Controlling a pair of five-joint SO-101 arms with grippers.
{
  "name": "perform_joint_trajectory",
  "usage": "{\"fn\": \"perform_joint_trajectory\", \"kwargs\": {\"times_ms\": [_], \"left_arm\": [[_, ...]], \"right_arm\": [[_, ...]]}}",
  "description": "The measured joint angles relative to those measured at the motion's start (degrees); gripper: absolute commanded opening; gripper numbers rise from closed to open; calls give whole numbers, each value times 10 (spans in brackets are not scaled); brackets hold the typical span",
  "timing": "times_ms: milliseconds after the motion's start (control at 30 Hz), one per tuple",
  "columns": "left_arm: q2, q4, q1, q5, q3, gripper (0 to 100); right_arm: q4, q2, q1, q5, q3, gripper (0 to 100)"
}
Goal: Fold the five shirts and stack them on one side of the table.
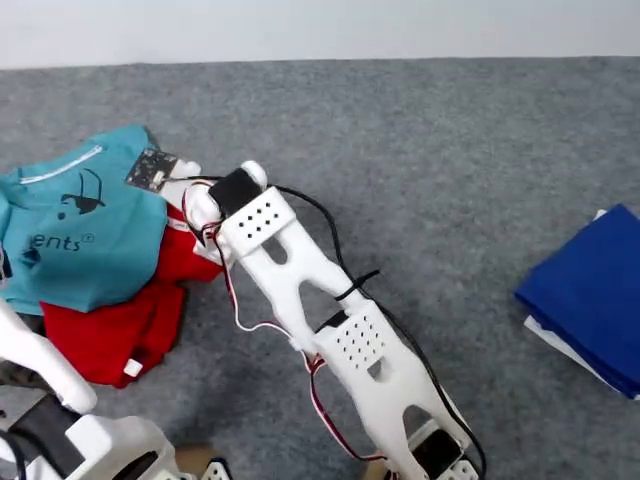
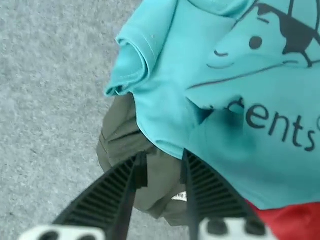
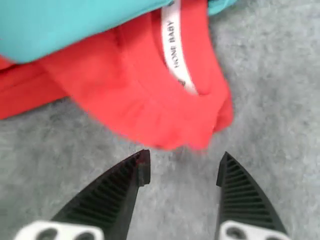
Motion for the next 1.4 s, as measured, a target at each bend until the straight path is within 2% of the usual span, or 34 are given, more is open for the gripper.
{"fn": "perform_joint_trajectory", "kwargs": {"times_ms": [233,367,667,867,1167,1400], "left_arm": [[0,0,0,0,12,126],[0,0,0,0,12,126],[0,0,0,0,12,111],[-18,4,0,0,12,93],[-113,57,39,0,12,93],[-162,97,90,0,12,93]], "right_arm": [[-89,71,-3,0,0,203],[-107,85,-3,0,0,9],[-63,69,6,0,-61,9],[4,-13,37,40,-135,10],[44,-149,132,54,-164,10],[55,-269,235,54,-164,10]]}}
